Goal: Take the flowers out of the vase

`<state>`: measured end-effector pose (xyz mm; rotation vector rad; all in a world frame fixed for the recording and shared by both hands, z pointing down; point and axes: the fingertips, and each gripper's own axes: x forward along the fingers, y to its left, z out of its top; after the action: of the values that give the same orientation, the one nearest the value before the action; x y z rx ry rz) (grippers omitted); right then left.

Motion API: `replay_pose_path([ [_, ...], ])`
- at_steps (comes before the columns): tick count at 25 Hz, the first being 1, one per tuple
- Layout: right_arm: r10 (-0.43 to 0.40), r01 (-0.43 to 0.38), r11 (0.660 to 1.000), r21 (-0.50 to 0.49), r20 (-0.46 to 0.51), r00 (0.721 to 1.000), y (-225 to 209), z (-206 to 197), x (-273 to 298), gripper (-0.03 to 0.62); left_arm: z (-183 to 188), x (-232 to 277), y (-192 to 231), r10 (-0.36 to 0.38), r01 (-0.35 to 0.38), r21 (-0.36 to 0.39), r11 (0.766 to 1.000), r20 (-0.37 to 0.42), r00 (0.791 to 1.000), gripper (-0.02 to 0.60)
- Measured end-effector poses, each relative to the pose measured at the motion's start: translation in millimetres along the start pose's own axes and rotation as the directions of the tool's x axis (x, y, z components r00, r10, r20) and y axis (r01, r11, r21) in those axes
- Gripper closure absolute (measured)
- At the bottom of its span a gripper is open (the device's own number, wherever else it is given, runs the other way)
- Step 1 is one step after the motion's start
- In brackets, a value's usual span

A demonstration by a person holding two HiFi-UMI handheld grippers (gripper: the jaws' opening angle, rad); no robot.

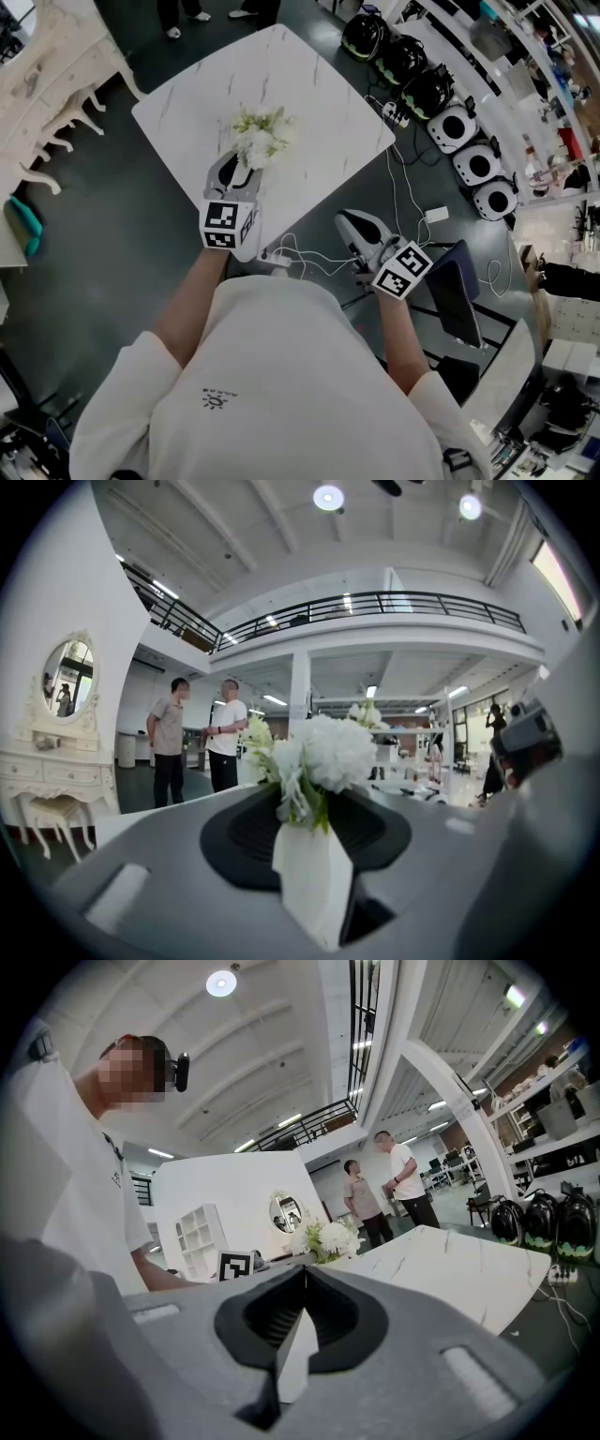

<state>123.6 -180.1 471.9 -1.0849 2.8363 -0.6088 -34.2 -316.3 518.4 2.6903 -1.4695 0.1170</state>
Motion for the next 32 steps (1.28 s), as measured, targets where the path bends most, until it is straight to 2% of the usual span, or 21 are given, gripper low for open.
replay_pose_path([
  [12,0.003,-0.003,1.000,0.003,0.009,1.000,-2,-1,-1,0.594,10,-3,-1,-0.019,0.020,-0.038,0.999,0.028,0.999,0.445],
  [19,0.007,-0.007,1.000,0.005,0.016,1.000,-1,-2,-4,0.594,21,-5,-4,-0.029,0.031,-0.035,0.999,0.050,0.998,0.454],
  [32,0.012,-0.012,1.000,0.005,0.028,1.000,-1,3,-8,0.594,45,-9,-2,-0.022,0.028,-0.061,0.998,0.094,0.995,0.462],
])
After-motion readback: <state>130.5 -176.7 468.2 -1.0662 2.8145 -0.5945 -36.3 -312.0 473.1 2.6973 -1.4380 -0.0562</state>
